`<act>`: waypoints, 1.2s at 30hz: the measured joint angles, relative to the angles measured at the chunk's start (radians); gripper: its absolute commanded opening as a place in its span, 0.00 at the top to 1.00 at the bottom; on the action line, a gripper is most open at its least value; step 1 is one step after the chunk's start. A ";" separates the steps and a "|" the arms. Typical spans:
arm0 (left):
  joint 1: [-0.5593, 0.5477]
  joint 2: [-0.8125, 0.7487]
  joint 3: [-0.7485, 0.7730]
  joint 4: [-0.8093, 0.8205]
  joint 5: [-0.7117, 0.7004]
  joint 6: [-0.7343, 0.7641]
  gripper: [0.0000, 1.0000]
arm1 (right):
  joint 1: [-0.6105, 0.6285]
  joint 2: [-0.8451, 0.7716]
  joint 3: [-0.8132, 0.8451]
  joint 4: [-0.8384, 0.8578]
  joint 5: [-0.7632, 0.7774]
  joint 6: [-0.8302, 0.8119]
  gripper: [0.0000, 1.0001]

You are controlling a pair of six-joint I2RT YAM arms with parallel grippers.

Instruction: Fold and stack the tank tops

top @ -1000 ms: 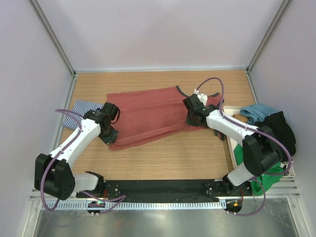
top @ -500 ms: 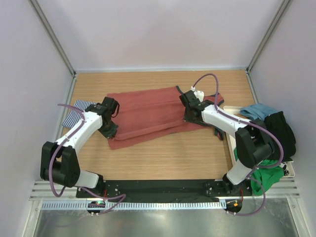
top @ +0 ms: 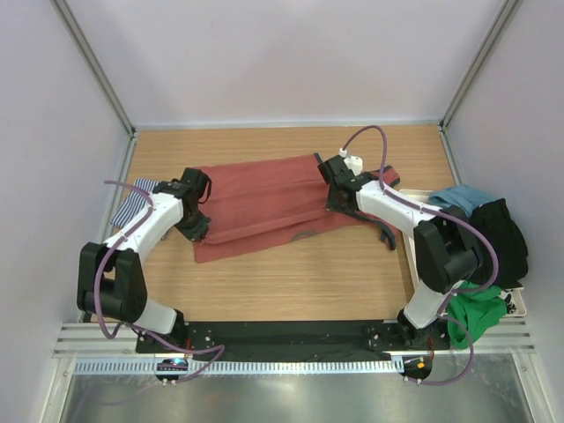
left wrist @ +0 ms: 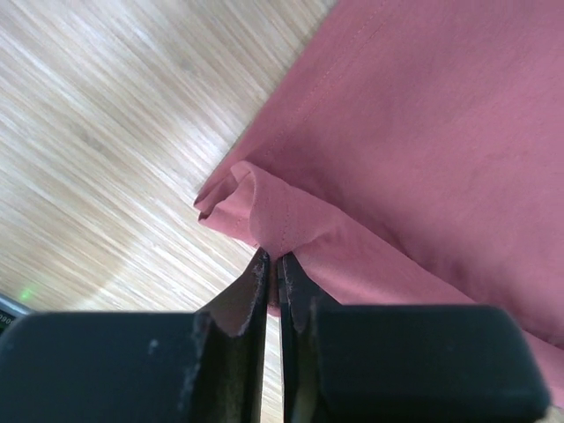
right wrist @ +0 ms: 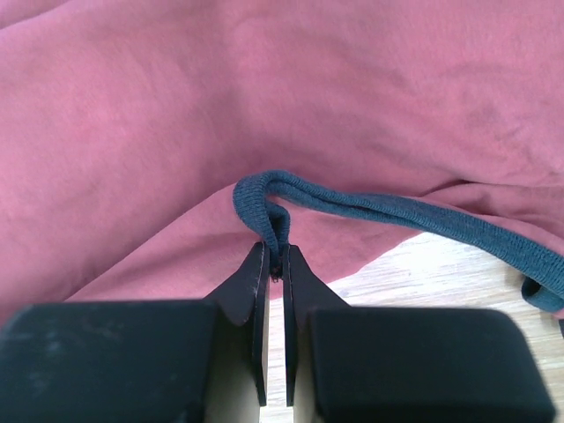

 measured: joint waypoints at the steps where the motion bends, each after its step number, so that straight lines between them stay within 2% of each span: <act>1: 0.002 0.002 0.003 0.002 0.000 0.002 0.92 | 0.000 0.006 0.003 0.001 0.001 0.000 0.99; 4: 0.008 0.017 0.014 0.006 0.000 0.011 0.89 | -0.002 0.029 0.015 0.000 0.003 0.000 0.98; 7: 0.016 0.033 0.016 0.016 0.000 0.017 0.81 | -0.005 0.053 0.036 -0.004 0.006 0.000 0.88; 8: 0.020 0.039 0.018 0.018 0.000 0.019 0.72 | -0.005 0.063 0.046 -0.006 0.010 0.000 0.77; 9: 0.024 0.046 0.021 0.019 -0.001 0.024 0.67 | -0.006 0.072 0.057 -0.006 0.014 0.003 0.70; 11: 0.032 0.056 0.031 0.022 -0.004 0.031 0.53 | -0.008 0.084 0.074 -0.007 0.027 0.002 0.62; 12: 0.037 0.058 0.036 0.024 -0.008 0.040 0.52 | -0.010 0.086 0.079 -0.006 0.033 0.004 0.60; 13: 0.042 0.059 0.043 0.024 -0.013 0.042 0.46 | -0.013 0.086 0.082 -0.006 0.037 0.002 0.58; 14: 0.049 0.059 0.051 0.025 -0.016 0.046 0.45 | -0.016 0.086 0.087 -0.006 0.042 0.002 0.52; 21: 0.081 -0.006 0.088 0.045 -0.043 0.090 0.39 | -0.040 0.059 0.093 0.018 0.048 -0.004 0.34; 24: 0.081 -0.074 0.078 0.065 -0.033 0.126 0.38 | -0.042 -0.030 0.023 0.055 0.037 -0.025 0.35; 26: 0.081 -0.123 0.043 0.087 -0.017 0.146 0.39 | -0.043 -0.106 -0.033 0.070 0.025 -0.035 0.40; 30: 0.080 -0.220 -0.096 0.127 0.030 0.164 0.39 | -0.069 -0.229 -0.145 0.111 -0.047 -0.029 0.41; 33: 0.077 -0.281 -0.211 0.136 0.069 0.163 0.39 | -0.107 -0.262 -0.244 0.153 -0.114 0.005 0.35; 36: 0.070 -0.309 -0.282 0.146 0.104 0.148 0.39 | -0.128 -0.249 -0.319 0.187 -0.172 0.049 0.36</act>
